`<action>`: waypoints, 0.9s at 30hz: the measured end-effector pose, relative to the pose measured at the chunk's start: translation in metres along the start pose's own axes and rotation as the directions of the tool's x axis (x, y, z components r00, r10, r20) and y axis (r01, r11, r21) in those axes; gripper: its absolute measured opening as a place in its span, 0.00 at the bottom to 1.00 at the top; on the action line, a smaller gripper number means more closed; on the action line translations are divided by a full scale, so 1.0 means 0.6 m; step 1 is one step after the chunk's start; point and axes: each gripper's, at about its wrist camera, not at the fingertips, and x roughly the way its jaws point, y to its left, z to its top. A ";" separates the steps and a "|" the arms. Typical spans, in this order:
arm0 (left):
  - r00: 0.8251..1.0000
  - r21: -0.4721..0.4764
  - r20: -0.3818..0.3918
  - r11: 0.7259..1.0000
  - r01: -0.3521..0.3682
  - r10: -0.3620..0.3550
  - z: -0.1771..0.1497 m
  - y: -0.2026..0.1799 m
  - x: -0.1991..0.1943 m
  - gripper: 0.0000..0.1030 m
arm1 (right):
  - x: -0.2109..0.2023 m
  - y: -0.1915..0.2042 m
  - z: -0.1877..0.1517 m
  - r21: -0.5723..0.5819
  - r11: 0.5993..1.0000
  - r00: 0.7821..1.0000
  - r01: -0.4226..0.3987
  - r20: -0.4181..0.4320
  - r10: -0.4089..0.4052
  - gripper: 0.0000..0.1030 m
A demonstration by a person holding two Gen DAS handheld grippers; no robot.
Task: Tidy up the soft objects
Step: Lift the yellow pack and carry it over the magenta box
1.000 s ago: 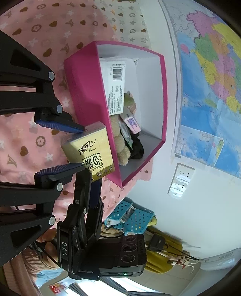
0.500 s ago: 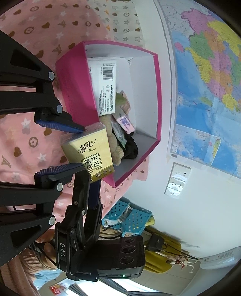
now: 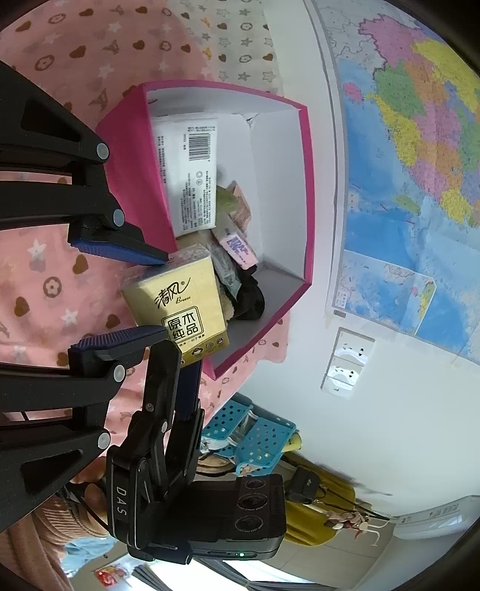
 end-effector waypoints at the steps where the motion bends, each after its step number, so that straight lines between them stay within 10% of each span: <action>1: 1.000 -0.001 0.001 1.000 -0.003 0.003 0.002 0.001 0.001 0.32 | 0.000 -0.001 0.001 -0.003 1.000 1.000 -0.001 0.001 0.001 0.42; 27: 0.999 -0.017 -0.011 0.999 -0.032 0.032 0.034 0.021 0.037 0.32 | 0.026 -0.029 0.033 0.009 1.000 1.000 0.014 0.003 -0.014 0.42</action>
